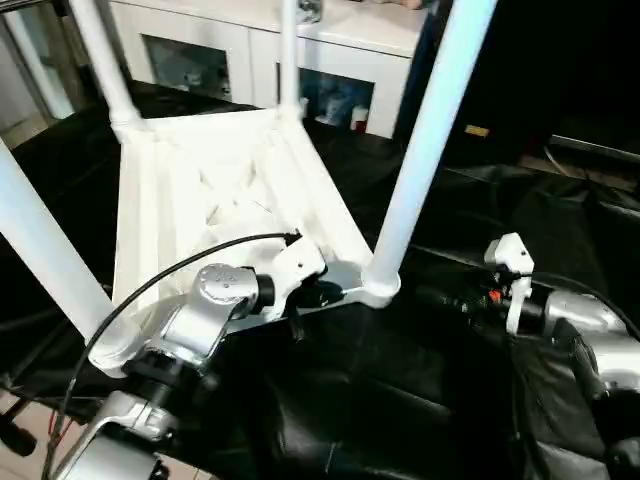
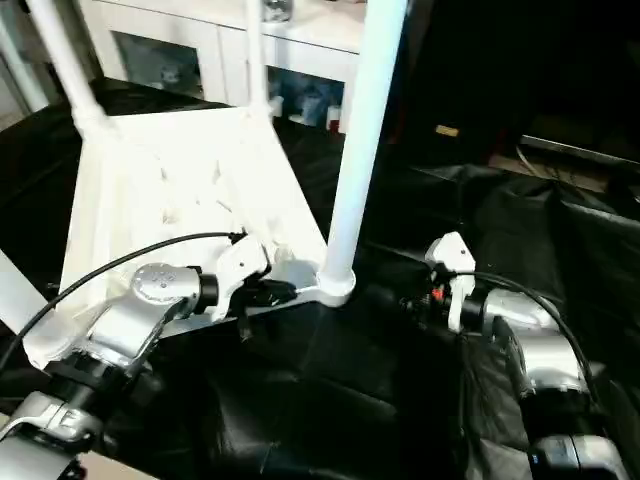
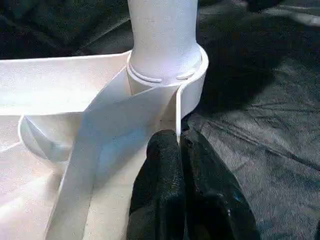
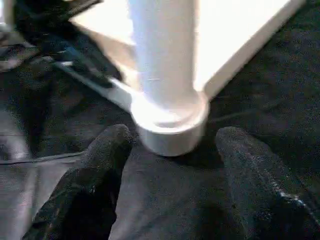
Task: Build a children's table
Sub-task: Rotate leg to tighten, then rotate table base
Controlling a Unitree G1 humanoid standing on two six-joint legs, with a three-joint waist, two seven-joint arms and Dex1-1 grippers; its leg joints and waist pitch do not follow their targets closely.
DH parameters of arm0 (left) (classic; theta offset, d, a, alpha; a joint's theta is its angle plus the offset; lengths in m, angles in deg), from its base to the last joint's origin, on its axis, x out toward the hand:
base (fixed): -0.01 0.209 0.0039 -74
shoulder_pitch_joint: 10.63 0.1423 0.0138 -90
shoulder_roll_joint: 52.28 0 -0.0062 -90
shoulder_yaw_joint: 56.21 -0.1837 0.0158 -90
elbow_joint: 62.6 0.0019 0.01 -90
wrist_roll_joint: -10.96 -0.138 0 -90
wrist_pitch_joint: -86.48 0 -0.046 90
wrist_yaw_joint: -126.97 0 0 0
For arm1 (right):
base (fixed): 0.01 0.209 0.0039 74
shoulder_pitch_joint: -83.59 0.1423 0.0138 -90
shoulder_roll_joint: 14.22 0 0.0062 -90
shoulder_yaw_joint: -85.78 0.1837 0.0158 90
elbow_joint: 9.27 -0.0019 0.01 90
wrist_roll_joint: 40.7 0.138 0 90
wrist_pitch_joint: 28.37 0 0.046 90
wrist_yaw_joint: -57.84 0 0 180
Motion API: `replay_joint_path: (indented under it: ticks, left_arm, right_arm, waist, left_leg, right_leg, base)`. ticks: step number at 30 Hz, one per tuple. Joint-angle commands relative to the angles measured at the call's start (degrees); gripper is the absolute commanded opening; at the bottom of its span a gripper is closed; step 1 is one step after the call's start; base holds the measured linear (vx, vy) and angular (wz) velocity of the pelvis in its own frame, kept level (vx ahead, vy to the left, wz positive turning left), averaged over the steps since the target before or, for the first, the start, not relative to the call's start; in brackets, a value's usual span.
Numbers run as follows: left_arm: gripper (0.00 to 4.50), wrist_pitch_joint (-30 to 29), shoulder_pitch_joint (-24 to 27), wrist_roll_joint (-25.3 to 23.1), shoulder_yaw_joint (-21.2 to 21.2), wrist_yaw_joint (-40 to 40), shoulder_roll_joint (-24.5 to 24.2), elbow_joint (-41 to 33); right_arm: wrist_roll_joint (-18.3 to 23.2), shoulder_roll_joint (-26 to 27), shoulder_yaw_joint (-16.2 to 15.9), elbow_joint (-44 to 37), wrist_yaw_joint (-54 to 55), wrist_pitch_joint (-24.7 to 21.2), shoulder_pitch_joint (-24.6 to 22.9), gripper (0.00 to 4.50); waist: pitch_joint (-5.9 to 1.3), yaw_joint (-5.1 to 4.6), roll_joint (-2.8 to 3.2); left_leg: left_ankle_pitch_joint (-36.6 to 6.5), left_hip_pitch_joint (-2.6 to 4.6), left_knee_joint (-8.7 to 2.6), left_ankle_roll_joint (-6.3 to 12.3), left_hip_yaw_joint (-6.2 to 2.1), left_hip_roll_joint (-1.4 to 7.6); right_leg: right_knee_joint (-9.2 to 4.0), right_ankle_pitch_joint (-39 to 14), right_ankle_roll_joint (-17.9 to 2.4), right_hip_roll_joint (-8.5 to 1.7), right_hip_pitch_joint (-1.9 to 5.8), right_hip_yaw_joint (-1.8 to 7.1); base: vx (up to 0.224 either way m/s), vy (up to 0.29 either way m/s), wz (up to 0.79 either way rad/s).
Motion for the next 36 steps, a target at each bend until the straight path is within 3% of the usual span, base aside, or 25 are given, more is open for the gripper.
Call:
replay_joint_path:
  ticks: [1, 2, 5, 9, 10, 11, 12, 13, 14, 15, 16, 19, 20, 21, 22, 23, 24, 25, 26, 29, 30, 33, 36]
  left_arm:
    - [0.55, -0.44, 0.05, 3.13, 1.30, -0.79, 1.18, -3.30]
    - [0.61, -3.37, 0.58, 5.56, 3.01, -0.77, 1.55, -5.79]
    - [0.90, -5.47, 1.42, 7.09, 4.26, -0.66, 1.17, -8.53]
    - [1.18, -7.10, 3.64, 8.47, 4.86, -0.83, -0.04, -12.44]
    - [1.31, -7.48, 4.18, 8.75, 4.95, -0.93, -0.32, -13.37]
    - [1.39, -9.28, 5.91, 9.68, 4.83, -1.48, -0.99, -16.17]
    - [1.39, -11.11, 7.49, 10.59, 4.58, -1.90, -1.58, -18.81]
    - [1.42, -12.54, 8.86, 11.33, 4.37, -2.27, -2.10, -21.03]
    - [1.51, -13.45, 10.17, 11.79, 4.14, -2.37, -2.50, -22.83]
    - [1.80, -13.92, 10.85, 12.05, 4.02, -2.29, -2.76, -23.82]
    - [1.84, -14.29, 11.92, 12.06, 4.00, -1.64, -2.88, -24.98]
    - [1.89, -14.90, 13.65, 12.17, 4.13, -0.42, -2.80, -26.70]
    - [2.22, -15.37, 15.92, 12.29, 4.27, 1.16, -2.59, -29.16]
    - [2.22, -15.54, 16.39, 12.34, 4.32, 1.52, -2.52, -29.72]
    - [2.25, -15.55, 18.42, 12.06, 4.47, 3.33, -2.11, -31.81]
    - [2.27, -15.51, 21.51, 12.09, 4.58, 5.40, -1.61, -35.08]
    - [2.27, -15.51, 21.51, 12.09, 4.58, 5.40, -1.61, -35.08]
    - [2.43, -15.21, 23.56, 12.51, 4.78, 6.53, -1.08, -37.16]
    - [2.60, -15.42, 24.32, 12.81, 4.89, 6.86, -0.95, -38.00]
    - [2.67, -15.57, 26.21, 13.55, 5.52, 7.76, -0.40, -39.76]
    - [2.70, -15.63, 27.16, 14.09, 6.00, 7.91, -0.39, -40.53]
    - [3.07, -15.97, 27.96, 14.73, 6.48, 7.99, -0.73, -41.23]
    - [3.24, -17.01, 29.35, 16.53, 7.53, 6.57, -2.94, -42.32]
  right_arm:
    - [2.09, -0.99, -0.97, -3.70, -2.12, -2.92, -0.66, 3.17]
    - [3.19, -0.80, -1.40, -5.51, -2.59, -4.51, -1.06, 3.17]
    - [3.69, -0.05, -1.80, -7.04, -2.17, -5.39, -1.14, 3.17]
    - [3.21, 1.91, -2.68, -7.41, -1.18, -5.59, -0.72, 3.17]
    - [3.16, 2.33, -2.91, -7.51, -0.99, -5.68, -0.65, 3.17]
    - [3.25, 3.20, -3.61, -7.60, -0.89, -6.18, -0.46, 3.17]
    - [3.46, 3.78, -4.30, -7.76, -0.79, -6.83, -0.29, 3.17]
    - [3.63, 4.25, -4.90, -7.95, -0.72, -7.37, -0.19, 3.17]
    - [3.57, 4.79, -5.49, -7.67, -0.63, -7.55, 0.11, 3.17]
    - [3.51, 5.03, -5.80, -7.63, -0.51, -7.68, 0.24, 3.17]
    - [3.13, 5.67, -6.12, -6.84, -0.25, -7.50, 0.79, 3.17]
    - [2.41, 6.74, -6.57, -5.22, 0.17, -7.05, 1.87, 3.17]
    - [0.63, 8.34, -6.57, -2.23, 2.77, -4.89, 3.56, 3.17]
    - [0.30, 8.66, -6.53, -1.62, 3.33, -4.46, 3.91, 3.17]
    - [-1.49, 10.05, -6.12, 1.92, 7.48, -2.61, 5.82, 3.17]
    - [-3.13, 11.75, -5.39, 6.15, 12.48, -0.08, 8.08, 3.17]
    - [-3.13, 11.75, -5.39, 6.15, 12.48, -0.08, 8.08, 3.17]
    - [-4.30, 12.73, -4.67, 9.38, 17.03, 1.54, 9.81, 3.17]
    - [-4.70, 13.06, -4.40, 10.39, 18.69, 2.08, 10.33, 3.17]
    - [-5.86, 14.06, -3.33, 14.26, 24.65, 3.58, 12.47, 3.17]
    - [-6.53, 14.78, -2.45, 17.29, 29.27, 4.47, 14.17, 3.17]
    - [-6.99, 15.54, -1.63, 20.46, 32.97, 5.14, 15.87, 3.17]
    - [-8.43, 17.05, -1.52, 26.15, 37.82, 7.59, 19.07, 3.17]
  waist:
    - [-3.75, 0.09, -0.67]
    - [-3.74, 0.09, -1.03]
    - [-3.54, 0.07, -0.86]
    - [-3.41, -0.34, -1.04]
    - [-3.50, -0.29, -0.88]
    - [-3.58, -0.33, -1.17]
    - [-3.57, -0.33, -1.00]
    - [-3.49, -0.36, -1.51]
    - [-3.54, -0.23, -0.87]
    - [-3.46, -0.34, -1.52]
    - [-3.32, -0.15, -1.22]
    - [-3.08, -0.29, -1.09]
    - [-3.18, -0.22, -1.37]
    - [-3.18, -0.34, -1.75]
    - [-3.24, -0.46, -1.46]
    - [-3.10, -0.72, -1.87]
    - [-3.11, -0.90, -1.89]
    - [-3.08, -1.00, -1.82]
    - [-3.05, -1.00, -1.75]
    - [-3.07, -0.89, -1.86]
    - [-3.07, -1.02, -1.93]
    - [-3.10, -0.91, -1.79]
    - [-3.25, -0.97, -1.84]
  left_leg:
    - [-8.84, -0.11, -3.13, 5.38, 0.01, 1.38]
    - [-8.90, -0.02, -3.12, 5.17, 0.11, 1.47]
    - [-9.56, -0.07, -3.25, 4.56, -0.02, 1.58]
    - [-10.30, -0.41, -3.35, 3.78, -0.12, 1.35]
    - [-10.27, -0.19, -3.34, 3.57, -0.09, 1.32]
    - [-9.82, -0.20, -3.29, 3.46, -0.13, 1.46]
    - [-9.37, -0.23, -3.43, 3.35, -0.19, 1.57]
    - [-9.28, -0.24, -3.42, 3.59, -0.11, 1.61]
    - [-9.16, 0.26, -3.35, 3.43, 0.00, 1.72]
    - [-9.32, 0.14, -3.38, 3.56, 0.10, 1.69]
    - [-10.35, 0.31, -3.52, 3.28, 0.02, 1.72]
    - [-11.52, 0.25, -3.74, 2.58, -0.02, 1.70]
    - [-12.26, 0.57, -3.62, 2.11, -0.01, 1.78]
    - [-11.92, 0.30, -3.70, 1.87, -0.01, 1.77]
    - [-11.87, 0.21, -3.75, 1.04, -0.16, 1.86]
    - [-12.05, 0.04, -3.87, 0.82, -0.12, 1.81]
    - [-12.10, -0.15, -3.98, 0.36, -0.31, 1.80]
    - [-13.10, 0.47, -3.83, -0.07, -0.04, 1.69]
    - [-13.49, 0.65, -3.76, -0.15, -0.01, 1.67]
    - [-13.74, 0.66, -3.77, -0.07, 0.07, 1.61]
    - [-13.54, 0.26, -3.87, -0.24, -0.08, 1.50]
    - [-14.03, 0.60, -3.75, -0.69, 0.11, 1.46]
    - [-13.08, 0.26, -3.76, -0.77, 0.08, 1.32]
  right_leg:
    - [-4.48, -14.08, -10.00, -4.26, 3.36, 2.49]
    - [-4.50, -14.31, -10.21, -4.30, 3.26, 2.50]
    - [-4.54, -15.40, -10.39, -4.31, 3.10, 2.47]
    - [-4.79, -18.98, -8.46, -4.33, 3.18, 2.44]
    - [-4.96, -19.79, -7.87, -4.20, 2.98, 2.41]
    - [-4.61, -18.80, -8.18, -4.34, 3.05, 2.53]
    - [-4.45, -18.02, -8.63, -4.33, 3.05, 2.55]
    - [-4.60, -17.83, -8.77, -4.27, 2.92, 2.52]
    - [-4.43, -16.10, -9.67, -4.15, 2.64, 2.65]
    - [-4.38, -15.51, -9.90, -4.02, 2.61, 2.65]
    - [-4.45, -16.60, -9.75, -4.12, 2.54, 2.63]
    - [-4.74, -18.10, -9.09, -4.09, 2.51, 2.67]
    - [-4.61, -18.67, -9.00, -4.20, 2.29, 2.77]
    - [-4.63, -18.55, -9.03, -4.26, 2.46, 2.77]
    - [-4.43, -18.47, -9.06, -4.40, 2.45, 2.76]
    - [-4.63, -18.75, -9.04, -4.40, 2.44, 2.73]
    - [-4.42, -19.06, -9.12, -4.50, 2.66, 2.63]
    - [-4.91, -19.76, -8.60, -4.22, 2.22, 2.79]
    - [-4.85, -19.64, -8.75, -4.14, 2.06, 2.83]
    - [-4.75, -19.16, -8.28, -3.97, 2.04, 2.91]
    - [-4.58, -19.06, -8.28, -3.95, 2.41, 2.79]
    - [-4.52, -18.59, -7.66, -3.71, 2.06, 2.86]
    - [-4.16, -16.43, -7.47, -3.61, 2.40, 2.84]
  base:
    - [0.000, 0.000, 0.00]
    - [0.000, 0.000, 0.00]
    - [0.000, 0.000, 0.00]
    - [0.000, 0.000, 0.00]
    - [0.000, 0.000, 0.00]
    - [0.000, 0.000, 0.00]
    - [0.000, 0.000, 0.00]
    - [0.000, 0.000, 0.00]
    - [0.000, 0.000, 0.00]
    - [0.000, 0.000, 0.00]
    - [0.000, 0.000, 0.00]
    - [0.000, 0.000, 0.00]
    - [0.000, 0.000, 0.00]
    - [0.000, 0.000, 0.00]
    - [0.000, 0.000, 0.00]
    - [0.000, 0.000, 0.00]
    - [0.000, 0.000, 0.00]
    - [0.000, 0.000, 0.00]
    - [0.000, 0.000, 0.00]
    - [0.000, 0.000, 0.00]
    - [0.000, 0.000, 0.00]
    - [0.000, 0.000, 0.00]
    - [0.000, 0.000, 0.00]
